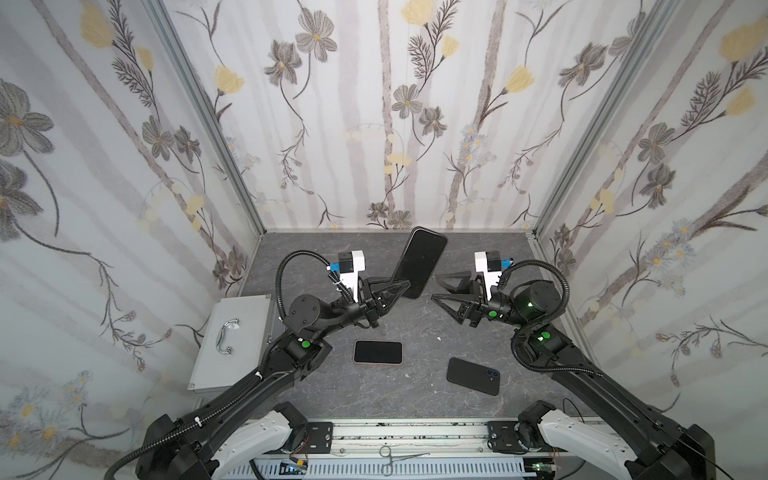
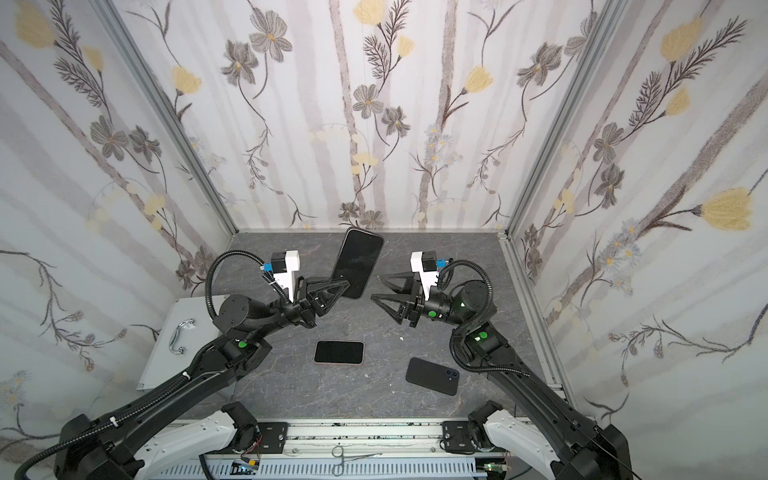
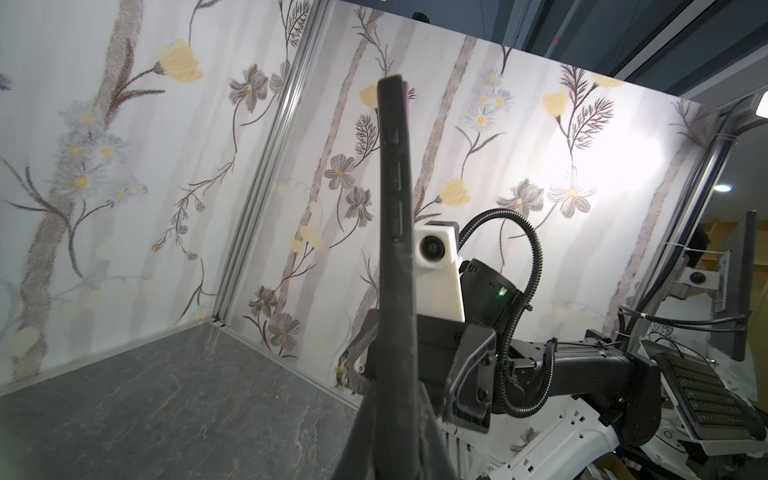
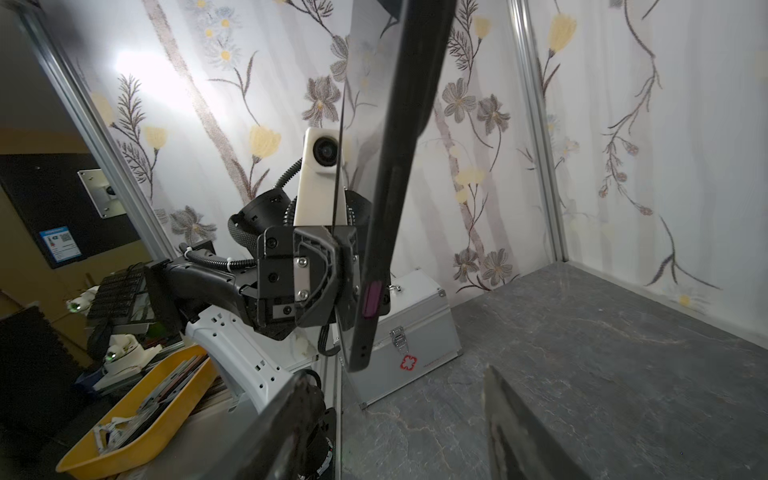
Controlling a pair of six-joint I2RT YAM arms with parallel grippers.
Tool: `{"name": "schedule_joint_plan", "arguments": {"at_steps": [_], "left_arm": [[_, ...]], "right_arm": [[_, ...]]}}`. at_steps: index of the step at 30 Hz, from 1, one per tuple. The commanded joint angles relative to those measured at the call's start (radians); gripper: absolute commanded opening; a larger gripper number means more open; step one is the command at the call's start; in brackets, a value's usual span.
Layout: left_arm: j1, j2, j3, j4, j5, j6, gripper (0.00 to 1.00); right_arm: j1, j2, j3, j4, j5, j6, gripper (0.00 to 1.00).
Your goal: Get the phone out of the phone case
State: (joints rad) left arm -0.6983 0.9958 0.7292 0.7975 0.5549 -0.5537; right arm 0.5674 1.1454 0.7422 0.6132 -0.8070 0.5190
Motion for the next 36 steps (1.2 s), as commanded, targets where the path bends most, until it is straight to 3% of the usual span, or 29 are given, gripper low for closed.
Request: {"name": "schedule_joint_plan", "arguments": {"at_steps": [1,12,21,36], "left_arm": [[-0.007,0.013,0.026,0.123,0.04,-0.066,0.0],[-0.03,0.05,0.041,0.136,0.079,-0.066,0.0],[-0.03,0.07,0.059,0.138,0.093,-0.067,0.0],[-0.03,0.084,0.052,0.138,0.105,-0.064,0.0]], "right_arm": [[0.031,0.019,0.036,0.126,-0.059,0.009,0.61],[0.056,0.059,0.09,0.14,-0.089,0.027,0.47],[0.064,0.097,0.123,0.086,-0.161,0.018,0.28],[0.062,0.064,0.14,-0.015,-0.138,-0.038,0.0]]}}
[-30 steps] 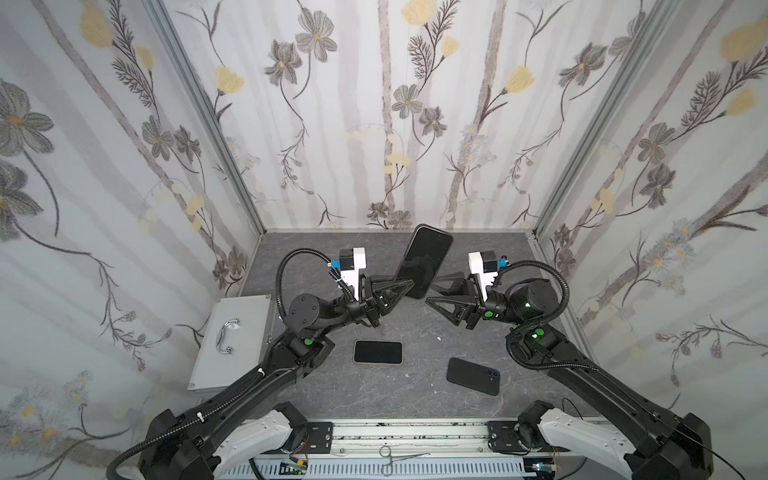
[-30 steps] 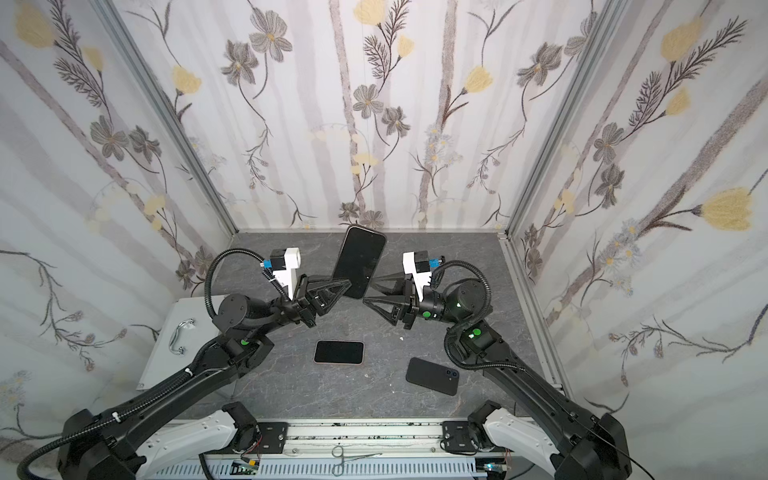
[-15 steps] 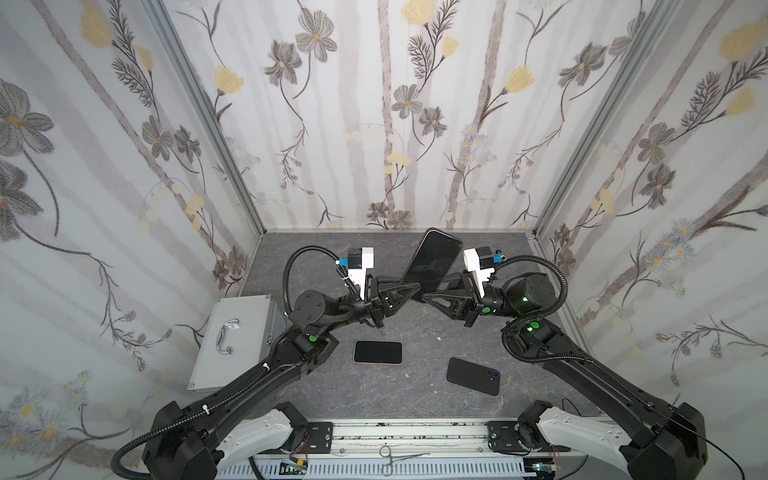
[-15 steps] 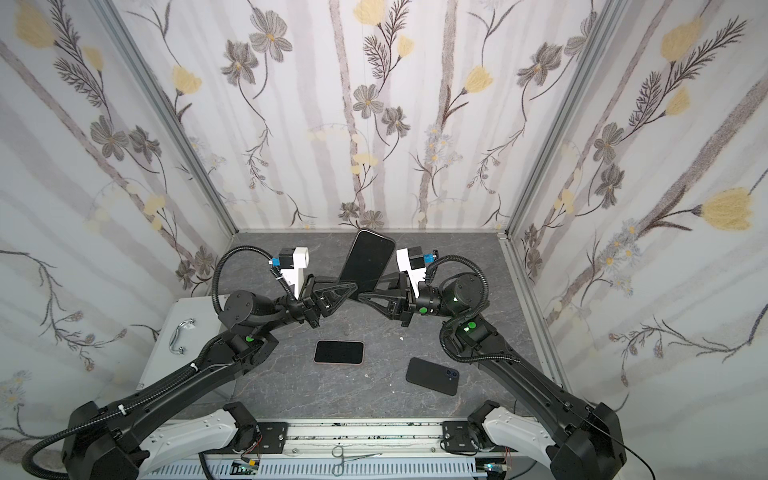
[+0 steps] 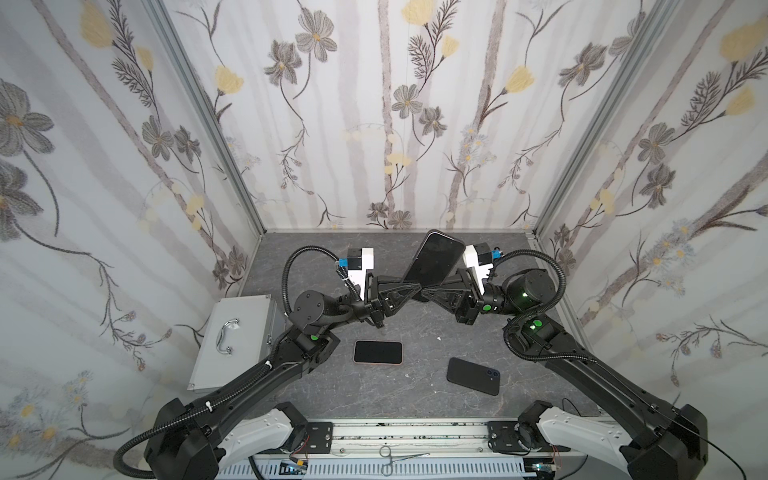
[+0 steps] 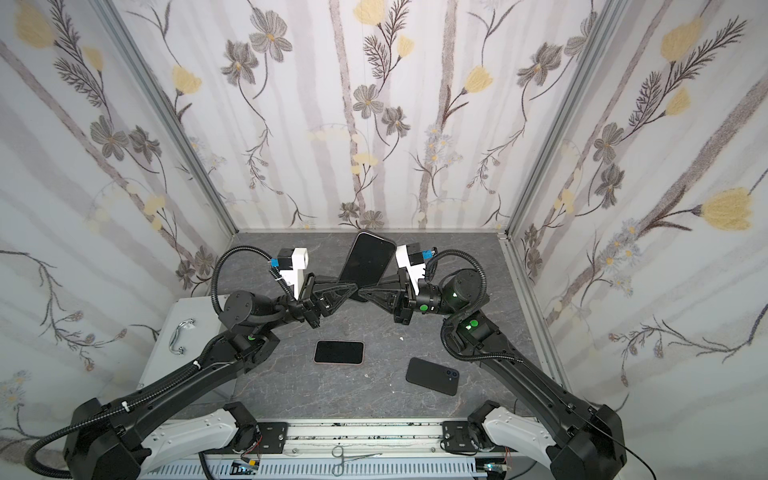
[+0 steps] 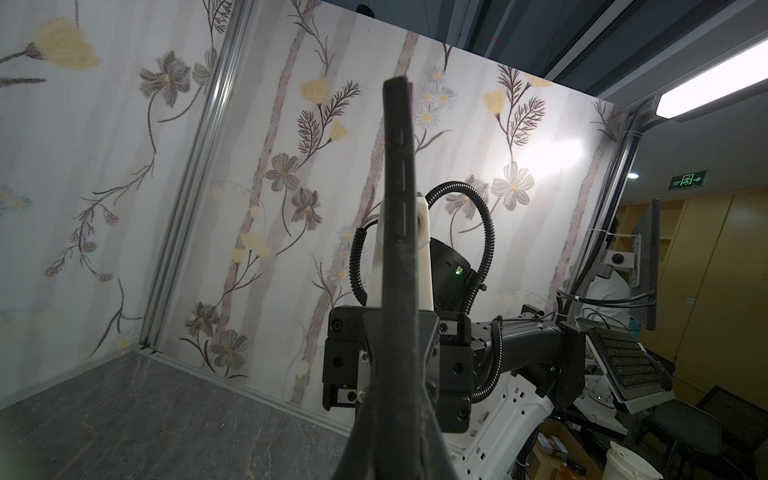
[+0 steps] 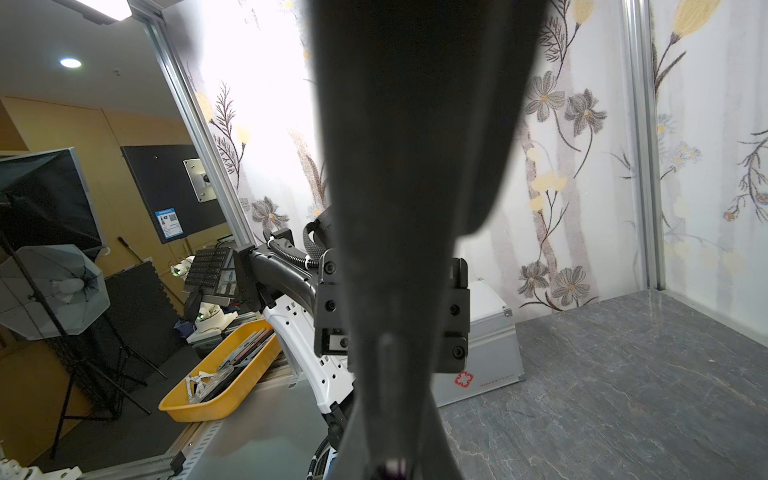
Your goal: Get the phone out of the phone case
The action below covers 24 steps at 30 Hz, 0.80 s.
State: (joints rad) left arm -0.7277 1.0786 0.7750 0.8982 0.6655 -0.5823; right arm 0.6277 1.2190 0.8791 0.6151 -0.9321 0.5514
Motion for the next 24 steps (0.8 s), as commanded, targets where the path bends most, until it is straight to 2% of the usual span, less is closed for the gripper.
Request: {"name": "schedule_joint_plan", "arguments": {"at_steps": [1,3,6,8,16,20,24], "left_arm": [[0.0,0.0,0.003,0.038,-0.01,-0.031,0.0],[0.0,-0.01,-0.005,0.036,-0.024,-0.014,0.0],[0.01,-0.034,-0.028,0.035,-0.06,0.008,0.35],[0.023,-0.054,-0.047,0.031,-0.083,0.018,0.45],[0.062,-0.109,-0.048,-0.08,-0.12,0.124,0.53],[0.064,-0.113,0.027,-0.274,-0.166,0.293,0.55],[0.049,-0.095,0.097,-0.421,-0.24,0.496,0.55]], "right_arm": [[0.001,-0.017,0.003,-0.033,-0.003,-0.081,0.0],[-0.001,-0.033,0.001,-0.061,0.016,-0.106,0.0],[-0.012,-0.074,-0.004,-0.122,0.08,-0.153,0.0],[-0.023,-0.108,-0.015,-0.149,0.136,-0.173,0.0],[-0.061,-0.168,-0.02,-0.297,0.237,-0.28,0.0],[-0.059,-0.137,0.055,-0.515,0.301,-0.415,0.0],[-0.035,-0.109,0.106,-0.656,0.359,-0.5,0.0]]}}
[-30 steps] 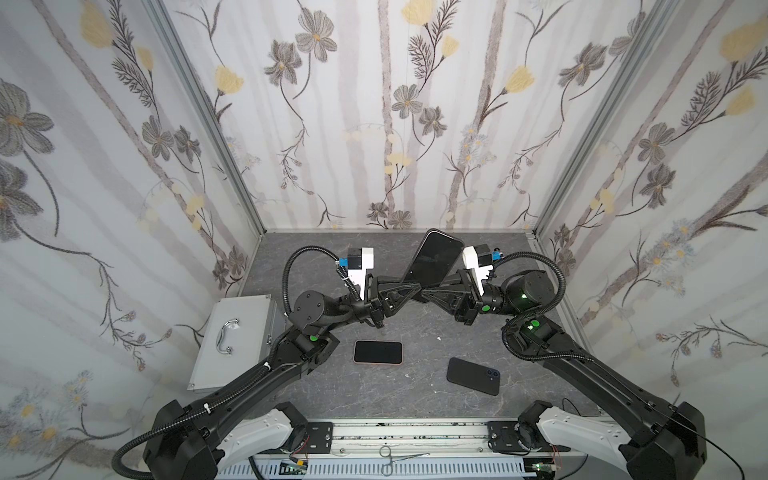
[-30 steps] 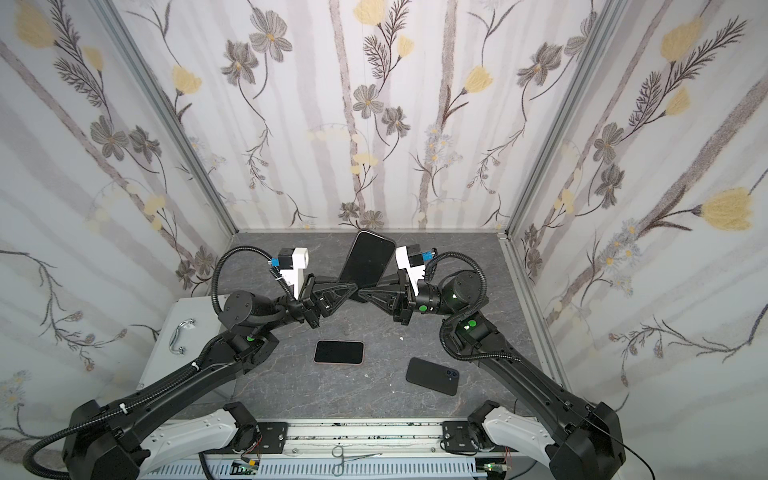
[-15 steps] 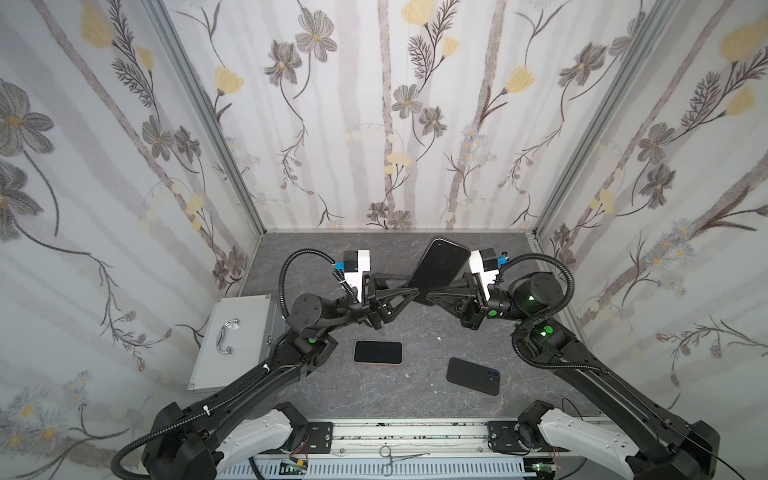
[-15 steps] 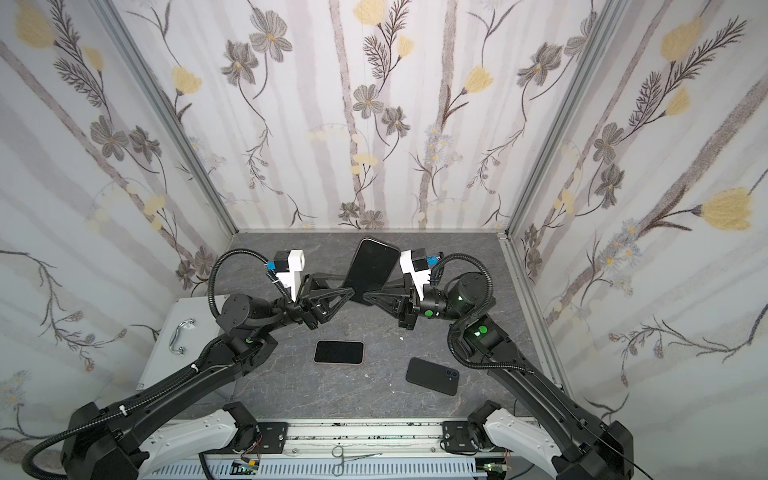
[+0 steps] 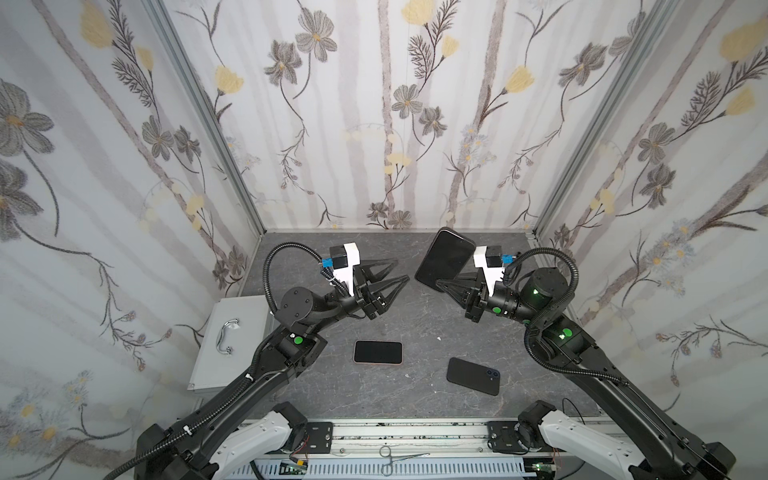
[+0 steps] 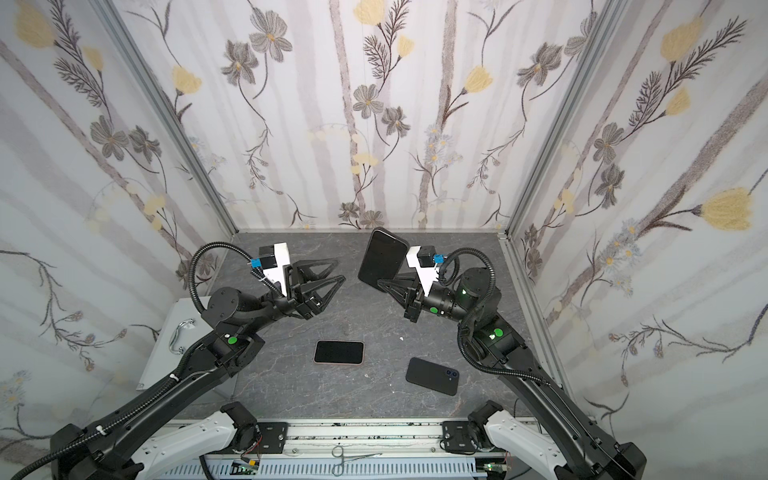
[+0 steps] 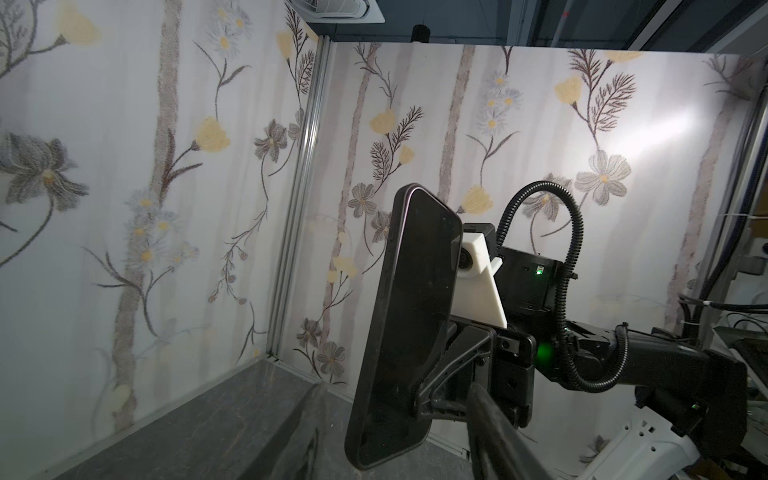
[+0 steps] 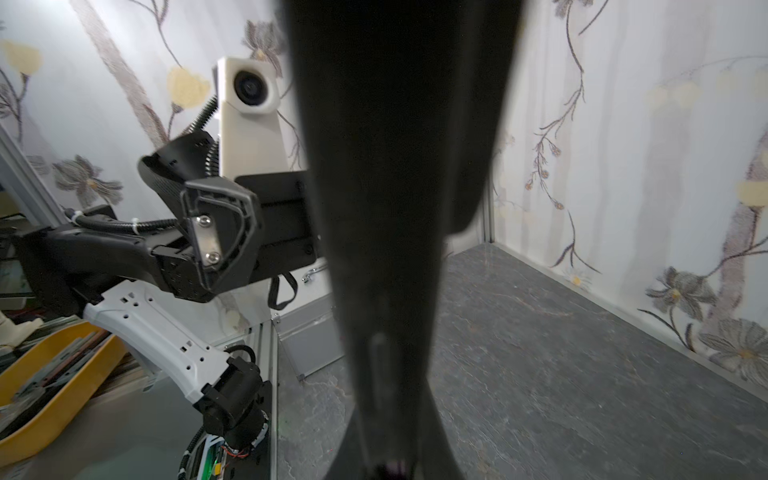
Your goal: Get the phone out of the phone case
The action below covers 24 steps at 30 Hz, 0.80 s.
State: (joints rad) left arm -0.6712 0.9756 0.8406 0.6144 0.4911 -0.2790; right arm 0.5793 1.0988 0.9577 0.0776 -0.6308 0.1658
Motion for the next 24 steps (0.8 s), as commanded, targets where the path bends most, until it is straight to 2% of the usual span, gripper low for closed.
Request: {"name": "schedule_joint_plan", "arguments": {"at_steps": [1,5,9,13,20,24], "left_arm": [[-0.015,0.011,0.041,-0.156,-0.084,0.24,0.55],[-0.037,0.018,0.06,-0.159,-0.153,0.372,0.54],[-0.051,0.031,0.08,-0.159,-0.143,0.434,0.54],[-0.061,0.04,0.089,-0.159,-0.129,0.459,0.49],[-0.073,0.058,0.095,-0.159,-0.119,0.452,0.34],[-0.076,0.058,0.091,-0.158,-0.135,0.46,0.33]], "right_arm": [[0.021,0.013,0.032,-0.139,0.079,-0.126,0.0],[0.051,0.024,0.048,-0.208,0.168,-0.164,0.0],[0.1,0.037,0.072,-0.265,0.25,-0.197,0.0],[0.135,0.047,0.084,-0.29,0.312,-0.221,0.0],[0.166,0.073,0.106,-0.294,0.316,-0.224,0.0],[0.176,0.078,0.111,-0.298,0.318,-0.232,0.0]]}}
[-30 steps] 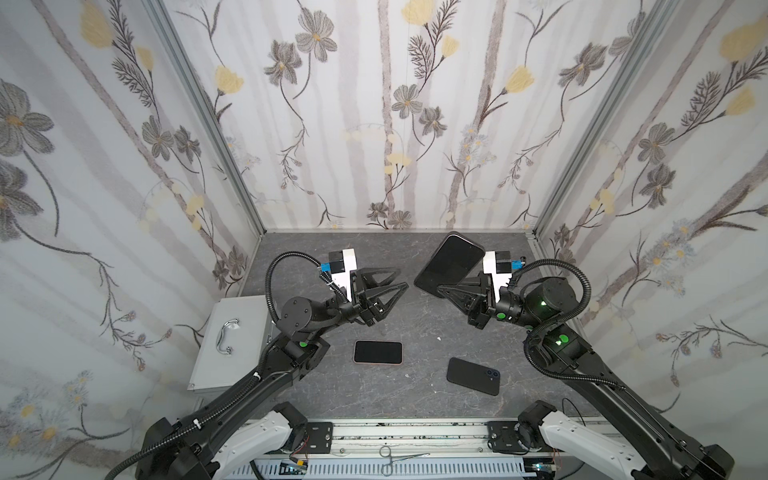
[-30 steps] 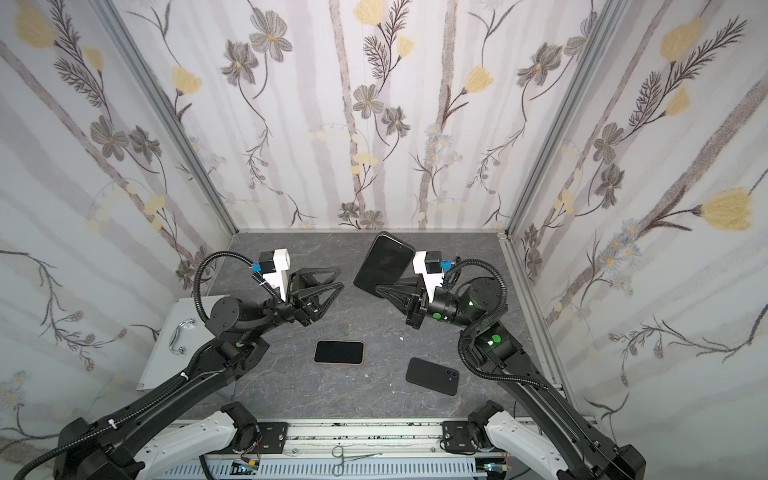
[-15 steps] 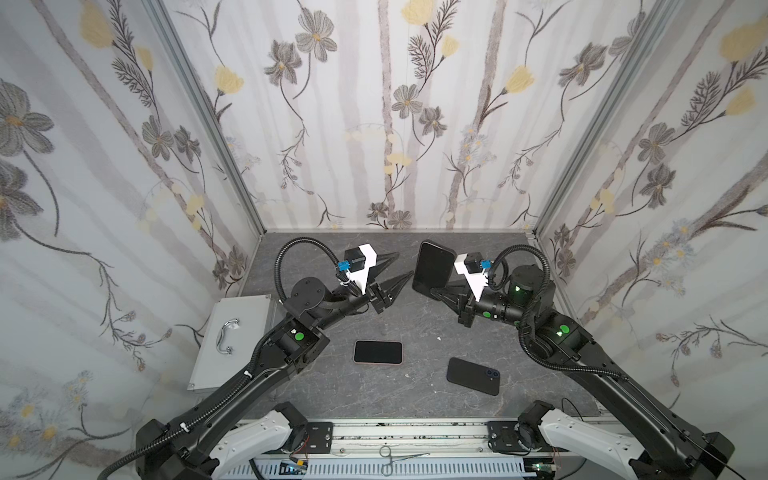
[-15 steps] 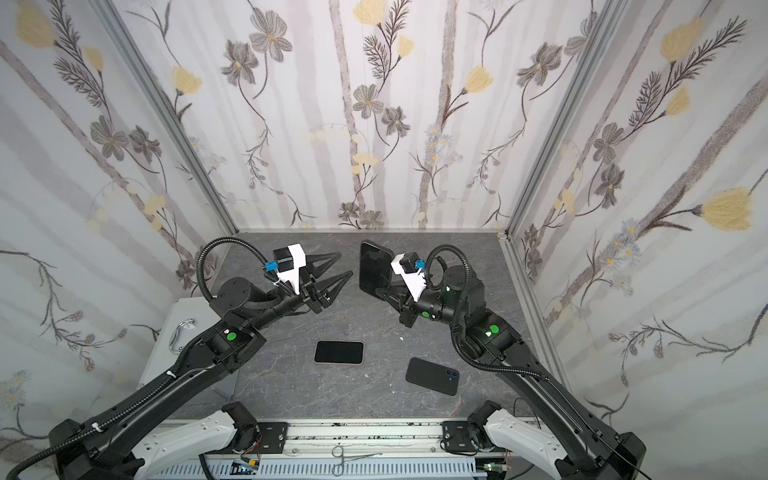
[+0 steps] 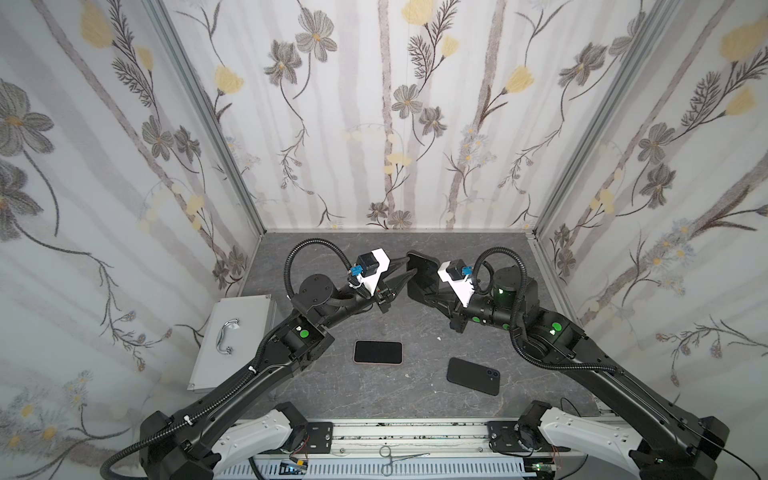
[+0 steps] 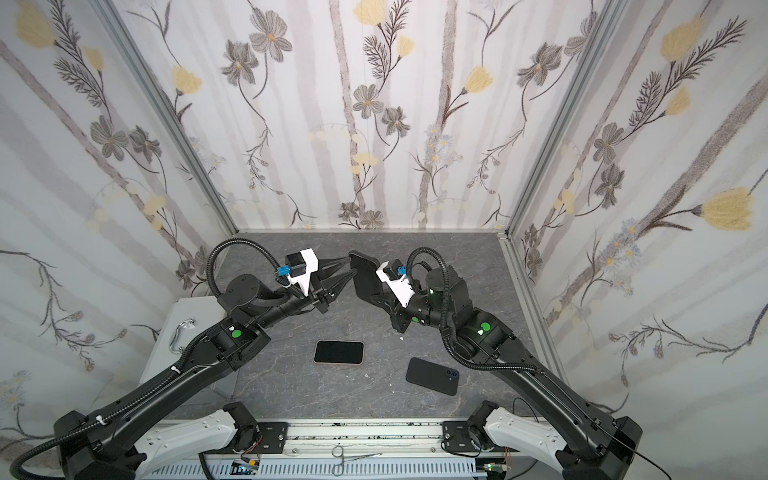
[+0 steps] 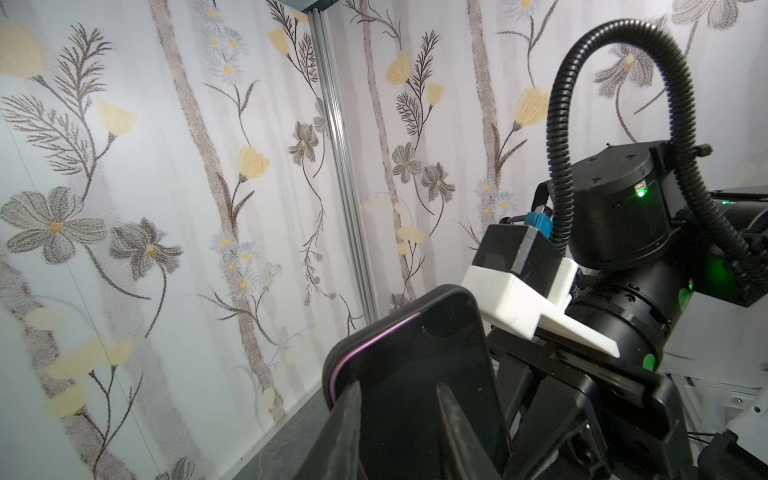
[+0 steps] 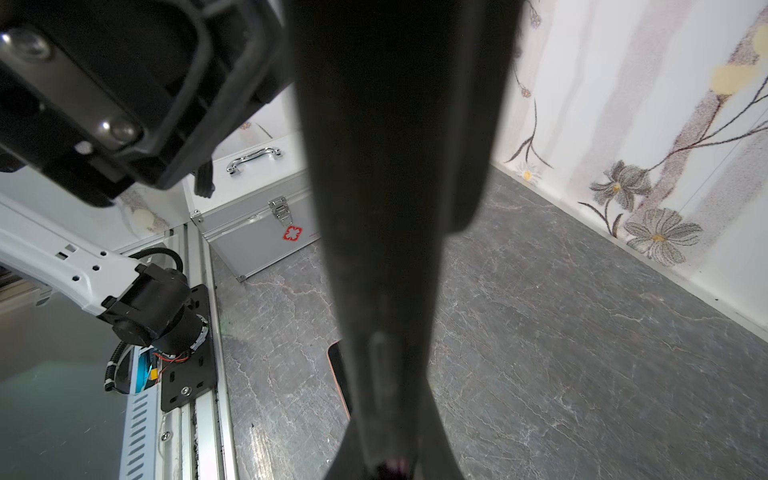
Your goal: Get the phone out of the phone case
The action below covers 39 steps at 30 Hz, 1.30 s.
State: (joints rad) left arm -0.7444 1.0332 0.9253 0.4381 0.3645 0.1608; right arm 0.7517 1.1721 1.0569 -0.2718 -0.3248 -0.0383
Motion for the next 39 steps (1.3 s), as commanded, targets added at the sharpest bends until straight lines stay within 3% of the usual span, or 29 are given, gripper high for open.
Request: {"name": "schedule_joint_plan", "arguments": {"at_steps": [1,8,28,39], "left_arm": [[-0.003,0.002,0.006,0.018,-0.014,0.022,0.33],[-0.003,-0.011,-0.008,0.019,-0.061,0.02,0.4],[-0.003,0.013,-0.021,0.019,-0.055,0.019,0.37],[-0.003,0.027,-0.032,0.017,0.046,-0.022,0.38]], "right_arm": [[0.003,0.007,0.012,0.048,0.012,-0.031,0.0],[0.011,-0.006,-0.006,0.068,0.021,-0.017,0.0],[0.041,0.023,0.002,0.082,-0.007,-0.031,0.0],[0.063,0.023,0.017,0.078,-0.033,-0.082,0.0]]}}
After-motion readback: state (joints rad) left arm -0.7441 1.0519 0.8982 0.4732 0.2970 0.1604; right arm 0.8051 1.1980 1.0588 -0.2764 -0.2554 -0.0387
